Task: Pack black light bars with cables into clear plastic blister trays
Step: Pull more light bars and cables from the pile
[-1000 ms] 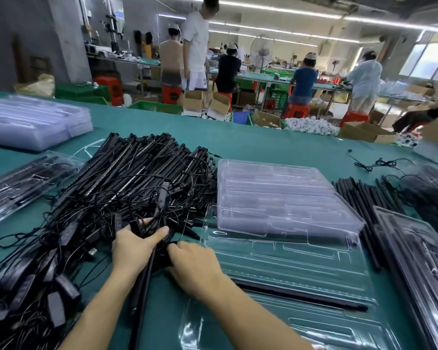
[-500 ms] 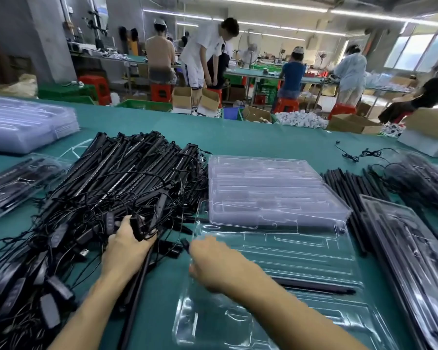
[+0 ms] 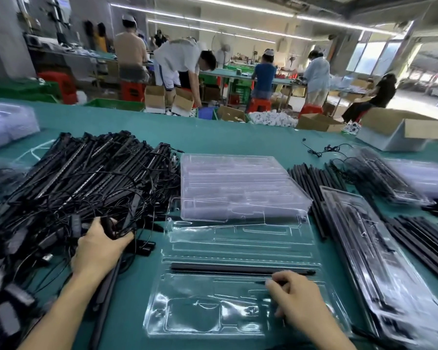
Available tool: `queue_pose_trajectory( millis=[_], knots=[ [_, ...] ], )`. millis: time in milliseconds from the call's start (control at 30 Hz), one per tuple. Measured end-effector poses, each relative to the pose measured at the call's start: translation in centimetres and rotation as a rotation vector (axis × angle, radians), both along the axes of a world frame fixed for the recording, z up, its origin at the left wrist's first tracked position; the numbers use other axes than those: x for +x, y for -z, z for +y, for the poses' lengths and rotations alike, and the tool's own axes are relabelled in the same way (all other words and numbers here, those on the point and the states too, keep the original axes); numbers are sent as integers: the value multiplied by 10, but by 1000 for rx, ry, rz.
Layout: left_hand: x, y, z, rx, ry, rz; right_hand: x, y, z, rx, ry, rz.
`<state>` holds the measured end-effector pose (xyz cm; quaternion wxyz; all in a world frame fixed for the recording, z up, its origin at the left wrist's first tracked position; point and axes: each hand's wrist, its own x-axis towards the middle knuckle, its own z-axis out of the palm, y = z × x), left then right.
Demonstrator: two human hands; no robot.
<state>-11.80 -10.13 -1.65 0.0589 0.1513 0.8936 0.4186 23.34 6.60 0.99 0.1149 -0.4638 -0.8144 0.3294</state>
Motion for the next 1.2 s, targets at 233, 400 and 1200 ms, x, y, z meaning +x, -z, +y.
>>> queue_pose_trajectory(
  millis=[233,400,1200],
  knots=[
    [-1,3,-2,17,-1,-20,9,6,15,191,-165,-139],
    [-2,6,-2,28,-24,-15,32,6,28,319,-212,-127],
    [4,9,-7,62,-20,34,46,12,37,379,-386,-56]
  ],
)
